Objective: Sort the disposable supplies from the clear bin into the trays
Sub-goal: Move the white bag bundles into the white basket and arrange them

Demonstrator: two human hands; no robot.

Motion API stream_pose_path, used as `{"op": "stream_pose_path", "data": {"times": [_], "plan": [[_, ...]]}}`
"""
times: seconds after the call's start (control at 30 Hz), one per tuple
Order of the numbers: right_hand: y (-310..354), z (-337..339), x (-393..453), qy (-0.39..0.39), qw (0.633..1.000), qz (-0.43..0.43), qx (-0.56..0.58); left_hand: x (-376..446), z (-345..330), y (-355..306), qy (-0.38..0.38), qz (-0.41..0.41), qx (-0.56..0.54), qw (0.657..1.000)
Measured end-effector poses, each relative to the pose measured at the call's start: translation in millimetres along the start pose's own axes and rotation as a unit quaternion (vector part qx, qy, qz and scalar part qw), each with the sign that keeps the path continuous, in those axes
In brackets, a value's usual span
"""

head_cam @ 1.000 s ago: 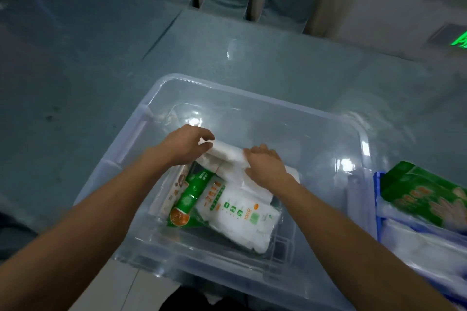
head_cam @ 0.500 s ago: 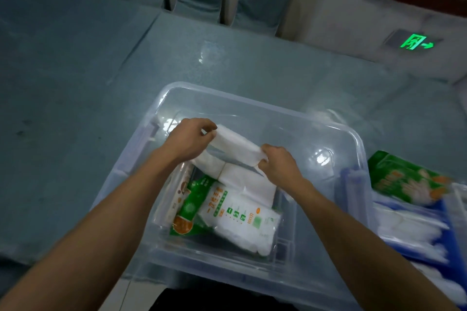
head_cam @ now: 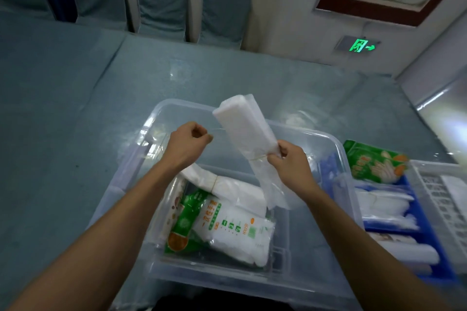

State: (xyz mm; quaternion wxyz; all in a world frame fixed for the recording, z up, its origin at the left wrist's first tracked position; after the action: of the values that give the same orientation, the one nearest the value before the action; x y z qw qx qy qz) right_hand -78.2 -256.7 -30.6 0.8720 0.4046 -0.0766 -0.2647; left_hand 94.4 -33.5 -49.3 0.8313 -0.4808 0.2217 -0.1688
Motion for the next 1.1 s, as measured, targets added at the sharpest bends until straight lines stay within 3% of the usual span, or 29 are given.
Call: {"op": "stream_pose_path", "data": {"times": [0.13,0.2,0.37,0.57,0.67,0.83,0.93,1.1], "plan": [[12,-4,-7,0.018,0.984,-0.021,0.174,-23,-43,-16,0.142,-0.008,-0.098,0.985],[20,-12,-9,0.039,0.966,-0.027,0.252,-30,-57,-27,0.176,-0.039,-0.135,0.974],[27,-33,-7,0.067,0.942,-0.037,0.326,-26,-55,-32,0.127,-0.048,-0.230,0.964],[26,-52,-3,0.101,0.938,-0.022,0.332,-20,-37,-23,0.083,-0.038,-0.187,0.978],[10,-56,1,0.099,0.955,-0.047,0.277,-16,-24,-19,0.055,-0.028,-0.144,0.988],[-21,-84,3,0.192,0.979,-0.064,0.013,-11,3,-11,0.018,0.002,-0.054,0.998],[-20,-114,0,0.260,0.955,-0.002,-0.142,-12,15,-21,-0.003,-0.024,0.028,0.999],[-19,-169,-4,0.318,0.913,0.045,-0.251,-18,32,-26,-0.043,-0.050,0.093,0.993]]}}
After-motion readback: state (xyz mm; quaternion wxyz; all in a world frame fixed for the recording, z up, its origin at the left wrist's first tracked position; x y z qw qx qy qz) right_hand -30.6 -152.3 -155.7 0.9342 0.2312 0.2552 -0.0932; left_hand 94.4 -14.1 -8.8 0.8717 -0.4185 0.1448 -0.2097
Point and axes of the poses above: each hand's wrist, its own x-axis towards the middle knuckle, its own z-axis out of the back of the hand, y = z × x, the point moved 8 cm from there along x, towards the middle knuckle, and after that the axes turned 7 degrees about y, right-handed, at the moved point
